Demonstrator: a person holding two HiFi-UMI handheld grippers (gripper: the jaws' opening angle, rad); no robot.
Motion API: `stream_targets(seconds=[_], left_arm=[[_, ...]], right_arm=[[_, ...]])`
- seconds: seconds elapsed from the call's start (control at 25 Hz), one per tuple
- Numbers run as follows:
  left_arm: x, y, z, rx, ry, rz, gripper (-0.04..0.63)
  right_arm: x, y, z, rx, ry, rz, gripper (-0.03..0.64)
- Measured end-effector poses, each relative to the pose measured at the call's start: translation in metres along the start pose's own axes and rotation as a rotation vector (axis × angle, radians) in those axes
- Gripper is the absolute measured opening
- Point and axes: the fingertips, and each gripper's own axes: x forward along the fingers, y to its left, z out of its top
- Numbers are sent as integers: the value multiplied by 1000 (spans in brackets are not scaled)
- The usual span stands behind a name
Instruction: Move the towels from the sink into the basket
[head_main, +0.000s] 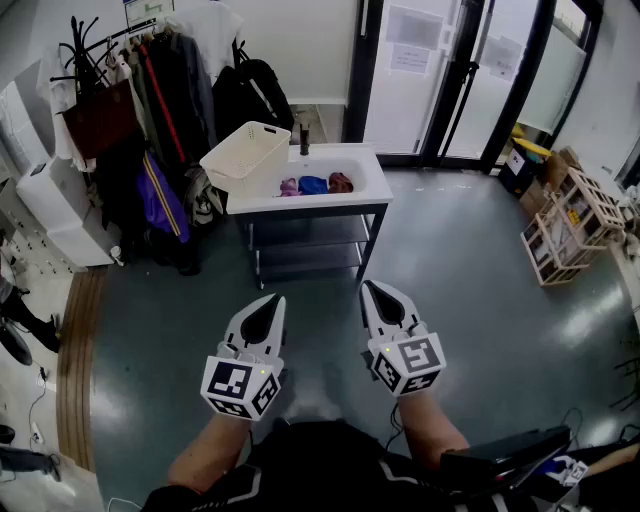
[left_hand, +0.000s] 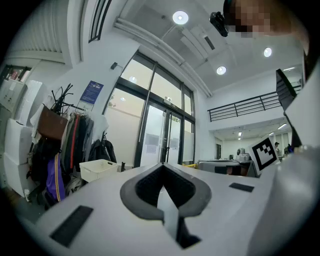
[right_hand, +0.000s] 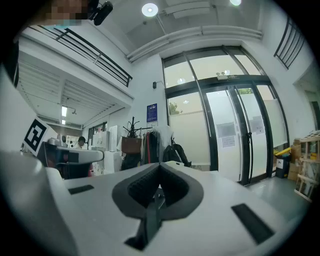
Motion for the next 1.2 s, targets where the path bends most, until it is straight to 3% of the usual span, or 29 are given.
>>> stream_targets(seconds=[0.6, 1.0, 1.2], left_arm=[[-10, 10, -2, -13, -3, -14, 2], [-29, 32, 5, -68, -29, -81, 3], [-38, 49, 1, -53, -20, -103, 3]], right_arm=[[4, 19, 1, -10, -14, 3, 2], [21, 45, 2, -22, 4, -8, 2], [28, 61, -1, -28, 5, -25, 2]])
